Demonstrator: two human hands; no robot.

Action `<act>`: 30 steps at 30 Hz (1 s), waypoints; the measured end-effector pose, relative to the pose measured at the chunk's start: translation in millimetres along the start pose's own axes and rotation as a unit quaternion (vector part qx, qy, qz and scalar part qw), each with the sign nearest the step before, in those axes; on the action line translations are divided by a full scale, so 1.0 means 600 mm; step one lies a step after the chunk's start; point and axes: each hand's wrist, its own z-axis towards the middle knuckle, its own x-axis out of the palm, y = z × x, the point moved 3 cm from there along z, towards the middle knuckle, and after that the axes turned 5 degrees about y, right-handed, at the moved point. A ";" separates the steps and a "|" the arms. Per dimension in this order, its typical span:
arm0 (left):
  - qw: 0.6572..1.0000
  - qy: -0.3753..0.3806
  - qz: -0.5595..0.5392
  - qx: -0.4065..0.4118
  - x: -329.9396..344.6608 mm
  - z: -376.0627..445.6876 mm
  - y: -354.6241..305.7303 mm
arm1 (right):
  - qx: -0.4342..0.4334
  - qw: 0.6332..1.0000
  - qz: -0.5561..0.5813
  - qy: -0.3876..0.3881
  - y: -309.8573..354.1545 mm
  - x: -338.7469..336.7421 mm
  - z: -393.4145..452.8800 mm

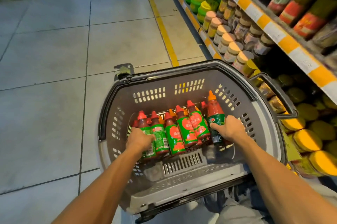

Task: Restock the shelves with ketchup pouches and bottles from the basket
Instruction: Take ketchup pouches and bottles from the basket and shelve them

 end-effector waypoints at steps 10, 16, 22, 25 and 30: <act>0.954 0.085 -0.147 0.249 -0.014 -0.176 -0.156 | -0.112 0.974 0.153 -0.126 0.024 -0.164 -0.189; 0.892 0.203 -0.154 0.374 0.034 -0.364 -0.273 | -0.110 0.936 0.227 -0.246 -0.068 -0.286 -0.410; 0.808 0.342 -0.121 0.463 0.129 -0.591 -0.340 | -0.055 0.864 0.315 -0.388 -0.245 -0.358 -0.647; 0.766 0.404 -0.094 0.491 0.189 -0.694 -0.349 | -0.018 0.820 0.342 -0.459 -0.338 -0.368 -0.760; 0.704 0.482 -0.027 0.521 0.316 -0.841 -0.329 | 0.051 0.744 0.370 -0.554 -0.471 -0.342 -0.923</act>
